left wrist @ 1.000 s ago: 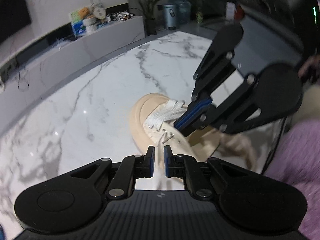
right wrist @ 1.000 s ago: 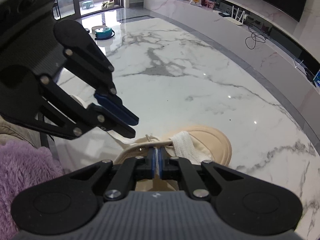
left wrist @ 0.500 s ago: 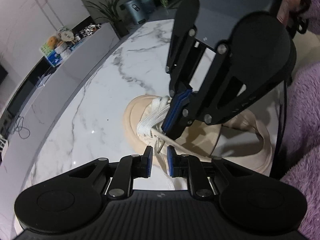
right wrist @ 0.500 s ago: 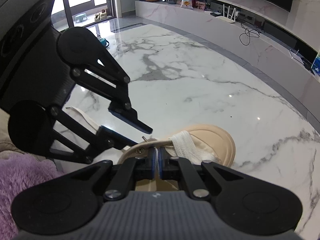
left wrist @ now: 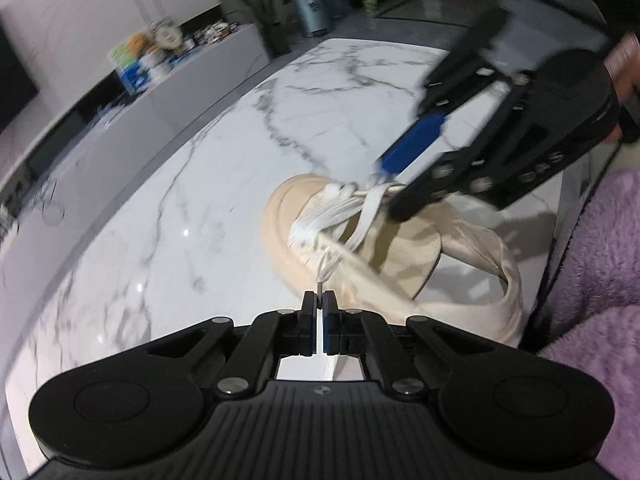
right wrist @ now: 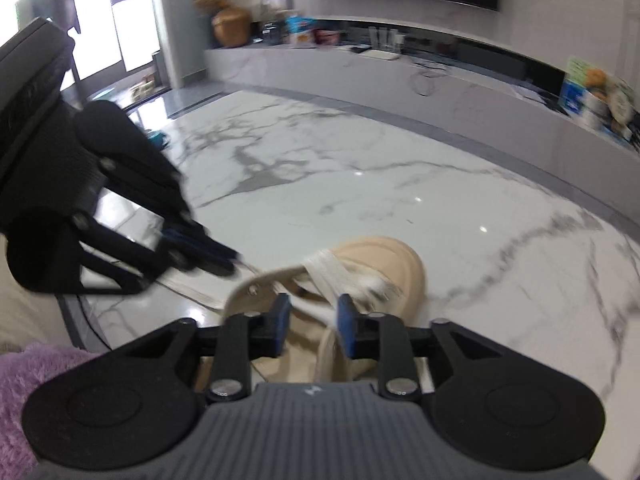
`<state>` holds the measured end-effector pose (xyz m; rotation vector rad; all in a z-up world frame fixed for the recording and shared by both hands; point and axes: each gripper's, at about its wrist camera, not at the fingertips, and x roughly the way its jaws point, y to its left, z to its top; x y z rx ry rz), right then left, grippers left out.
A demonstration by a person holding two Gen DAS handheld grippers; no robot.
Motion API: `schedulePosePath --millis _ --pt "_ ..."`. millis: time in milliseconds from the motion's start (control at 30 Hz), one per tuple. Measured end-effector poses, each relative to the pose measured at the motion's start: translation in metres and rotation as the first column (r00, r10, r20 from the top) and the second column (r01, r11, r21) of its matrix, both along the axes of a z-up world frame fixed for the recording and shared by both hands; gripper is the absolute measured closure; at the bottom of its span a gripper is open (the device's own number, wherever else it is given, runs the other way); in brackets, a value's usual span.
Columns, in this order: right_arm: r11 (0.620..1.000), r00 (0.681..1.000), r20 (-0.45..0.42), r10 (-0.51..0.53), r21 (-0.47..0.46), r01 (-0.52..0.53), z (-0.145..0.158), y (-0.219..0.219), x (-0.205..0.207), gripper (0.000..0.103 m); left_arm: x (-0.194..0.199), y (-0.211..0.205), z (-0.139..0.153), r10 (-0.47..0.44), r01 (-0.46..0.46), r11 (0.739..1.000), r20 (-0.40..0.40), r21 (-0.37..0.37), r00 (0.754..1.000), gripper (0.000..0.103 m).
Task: Lace up shoes with both hands
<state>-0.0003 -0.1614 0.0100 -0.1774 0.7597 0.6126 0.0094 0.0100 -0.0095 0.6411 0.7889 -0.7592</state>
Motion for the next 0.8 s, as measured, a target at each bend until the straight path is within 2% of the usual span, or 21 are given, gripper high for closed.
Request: schedulePosePath --millis 67,200,433,633,800 --pt "0.998 0.998 -0.008 -0.059 0.036 0.059 0.002 -0.012 -0.007 0.058 -0.003 0.014 0.010 0.035 -0.035 0.999 -0.024 -0.026 0.999 0.102" --pt "0.981 0.985 -0.043 -0.164 0.094 0.168 0.002 -0.029 -0.014 0.058 -0.013 0.037 0.028 0.094 -0.095 0.995 -0.037 -0.029 0.995 0.102" --pt "0.979 0.981 -0.065 -0.185 0.080 0.190 -0.006 -0.025 -0.016 0.058 -0.036 0.079 0.063 0.223 -0.227 0.973 -0.082 -0.036 0.971 0.102" --pt "0.972 0.976 -0.047 -0.214 0.086 0.217 -0.007 -0.027 -0.018 0.059 -0.057 0.118 0.096 0.333 -0.347 0.933 -0.135 -0.101 0.933 0.102" --pt "0.970 0.974 -0.030 -0.225 0.088 0.227 -0.006 -0.026 -0.015 0.059 -0.071 0.144 0.111 0.399 -0.423 0.897 -0.171 -0.132 0.901 0.102"
